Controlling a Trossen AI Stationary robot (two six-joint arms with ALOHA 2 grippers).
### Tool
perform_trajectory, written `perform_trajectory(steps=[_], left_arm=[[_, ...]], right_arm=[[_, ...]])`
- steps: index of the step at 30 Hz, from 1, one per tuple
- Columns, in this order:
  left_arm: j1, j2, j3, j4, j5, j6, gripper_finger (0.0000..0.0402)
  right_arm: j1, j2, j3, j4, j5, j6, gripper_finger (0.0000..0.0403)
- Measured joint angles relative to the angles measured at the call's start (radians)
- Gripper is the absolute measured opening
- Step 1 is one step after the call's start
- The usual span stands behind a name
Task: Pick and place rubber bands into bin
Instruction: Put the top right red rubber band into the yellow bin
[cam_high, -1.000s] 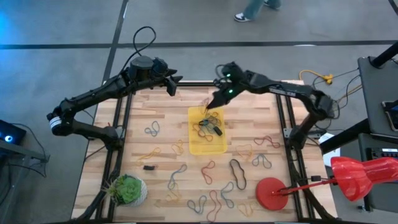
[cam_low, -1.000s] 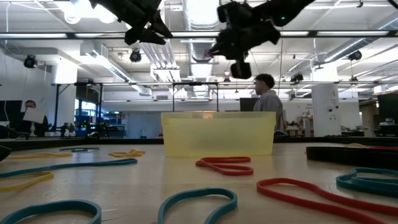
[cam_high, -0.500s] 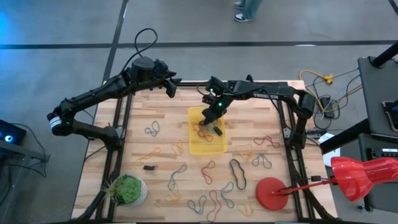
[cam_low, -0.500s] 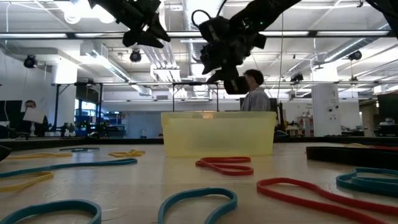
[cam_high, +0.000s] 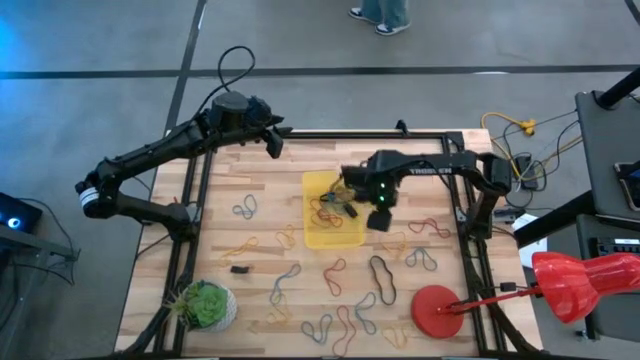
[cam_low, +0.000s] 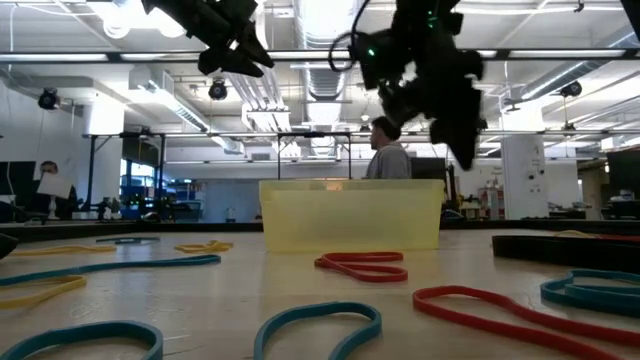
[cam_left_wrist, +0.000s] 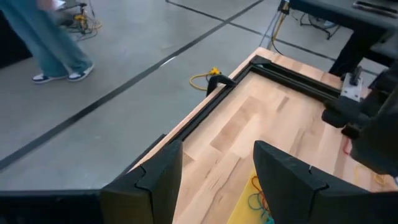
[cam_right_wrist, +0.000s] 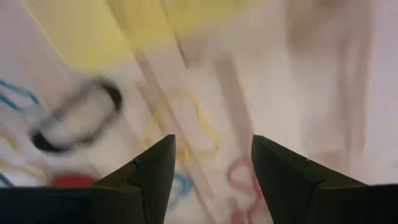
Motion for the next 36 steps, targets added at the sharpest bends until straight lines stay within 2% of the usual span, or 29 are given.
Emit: perform_trajectory(steps=[6, 11, 16, 22, 26, 32, 36], left_arm=[[0.0, -0.001, -0.008, -0.008, 0.034, 0.005, 0.0183], [0.0, -0.001, -0.01, -0.04, 0.042, 0.005, 0.0183], [0.0, -0.001, -0.01, -0.04, 0.043, -0.002, 0.0183], [0.0, -0.001, -0.007, -0.007, 0.043, -0.005, 0.0183], [0.0, -0.001, -0.004, -0.003, 0.043, -0.006, 0.0183], [0.0, 0.006, 0.007, -0.001, 0.042, -0.041, 0.0183], [0.0, 0.013, 0.014, 0.005, 0.042, -0.059, 0.0183]], right_arm=[[0.006, 0.0, -0.165, 0.026, -0.078, 0.111, 0.0198], [0.003, -0.055, -0.331, 0.059, -0.078, 0.102, 0.0198], [-0.001, -0.121, -0.473, 0.069, -0.002, 0.104, 0.0198], [-0.006, -0.153, -0.531, 0.171, 0.062, 0.118, 0.0198], [-0.015, -0.129, -0.558, 0.213, 0.131, 0.127, 0.0198], [-0.025, -0.068, -0.588, 0.218, 0.13, 0.134, 0.0198], [-0.025, -0.038, -0.587, 0.226, 0.119, 0.134, 0.0184]])
